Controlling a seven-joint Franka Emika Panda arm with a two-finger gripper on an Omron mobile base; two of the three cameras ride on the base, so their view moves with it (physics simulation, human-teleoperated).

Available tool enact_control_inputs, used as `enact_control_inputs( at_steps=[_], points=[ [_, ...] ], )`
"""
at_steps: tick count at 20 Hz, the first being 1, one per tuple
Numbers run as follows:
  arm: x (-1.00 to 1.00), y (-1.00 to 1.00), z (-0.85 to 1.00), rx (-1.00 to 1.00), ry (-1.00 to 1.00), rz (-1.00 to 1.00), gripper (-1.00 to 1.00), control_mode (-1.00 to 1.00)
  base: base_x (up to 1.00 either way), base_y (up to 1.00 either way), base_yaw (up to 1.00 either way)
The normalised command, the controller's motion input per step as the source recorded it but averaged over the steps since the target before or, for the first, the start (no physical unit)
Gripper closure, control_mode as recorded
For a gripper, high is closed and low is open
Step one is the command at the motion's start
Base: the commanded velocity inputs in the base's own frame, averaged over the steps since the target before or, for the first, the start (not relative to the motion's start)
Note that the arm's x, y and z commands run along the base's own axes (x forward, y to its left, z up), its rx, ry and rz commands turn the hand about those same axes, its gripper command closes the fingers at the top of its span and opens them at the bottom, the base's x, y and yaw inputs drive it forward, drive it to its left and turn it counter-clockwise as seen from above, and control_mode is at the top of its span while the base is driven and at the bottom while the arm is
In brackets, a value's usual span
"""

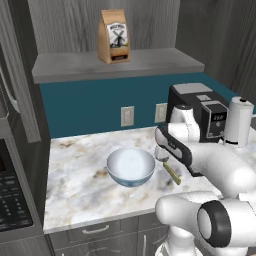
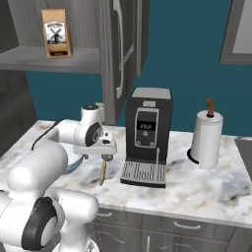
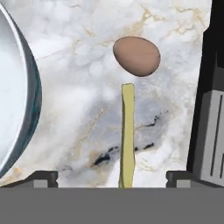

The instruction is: Pick the egg and butter from the fridge and place them by the bowl for mixing.

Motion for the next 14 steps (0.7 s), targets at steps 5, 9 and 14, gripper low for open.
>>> enact_control_inputs(
  at_steps=[5,9,14],
  points=[
    [-0.72,0.05,0.95,0.0,0.0,-0.03,-1.0,-1.0,0.0,0.0,0.0],
    [-0.98,0.0,0.93,0.0,0.02,-0.12,-1.0,-1.0,0.0,0.0,0.0],
    [-1.0,0.0,0.83,0.0,0.03,-0.16,-1.0,-1.0,0.0,0.0,0.0]
  ],
)
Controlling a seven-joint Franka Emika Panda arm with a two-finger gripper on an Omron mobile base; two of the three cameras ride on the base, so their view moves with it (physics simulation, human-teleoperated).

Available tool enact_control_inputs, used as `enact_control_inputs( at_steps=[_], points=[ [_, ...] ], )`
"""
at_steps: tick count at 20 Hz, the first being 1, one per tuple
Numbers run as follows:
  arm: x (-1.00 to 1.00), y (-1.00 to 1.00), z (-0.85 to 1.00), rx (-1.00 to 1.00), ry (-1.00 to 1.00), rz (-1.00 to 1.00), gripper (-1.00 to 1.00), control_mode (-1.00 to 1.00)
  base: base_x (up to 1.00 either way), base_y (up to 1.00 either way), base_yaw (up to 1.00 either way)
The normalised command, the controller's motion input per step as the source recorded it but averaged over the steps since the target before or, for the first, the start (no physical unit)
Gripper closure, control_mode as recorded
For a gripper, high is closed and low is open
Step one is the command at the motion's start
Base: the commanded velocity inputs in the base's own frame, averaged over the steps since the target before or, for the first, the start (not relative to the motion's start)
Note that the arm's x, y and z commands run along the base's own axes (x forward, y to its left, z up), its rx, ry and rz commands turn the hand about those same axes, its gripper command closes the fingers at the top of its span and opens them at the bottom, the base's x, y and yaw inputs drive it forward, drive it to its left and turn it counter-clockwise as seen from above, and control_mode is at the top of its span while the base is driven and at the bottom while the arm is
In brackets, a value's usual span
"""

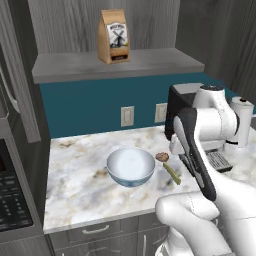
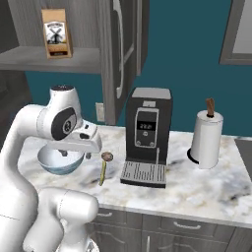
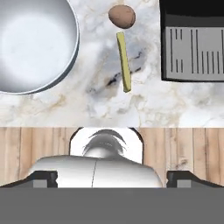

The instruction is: Pick the egg and butter from the fridge and place them by the bowl for mixing.

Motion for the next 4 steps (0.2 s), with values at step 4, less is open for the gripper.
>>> enact_control_inputs(
  at_steps=[4],
  points=[
    [-0.85,0.07,0.72,0.0,0.02,-0.09,-1.0,-1.0,0.0,0.0,0.0]
  ],
)
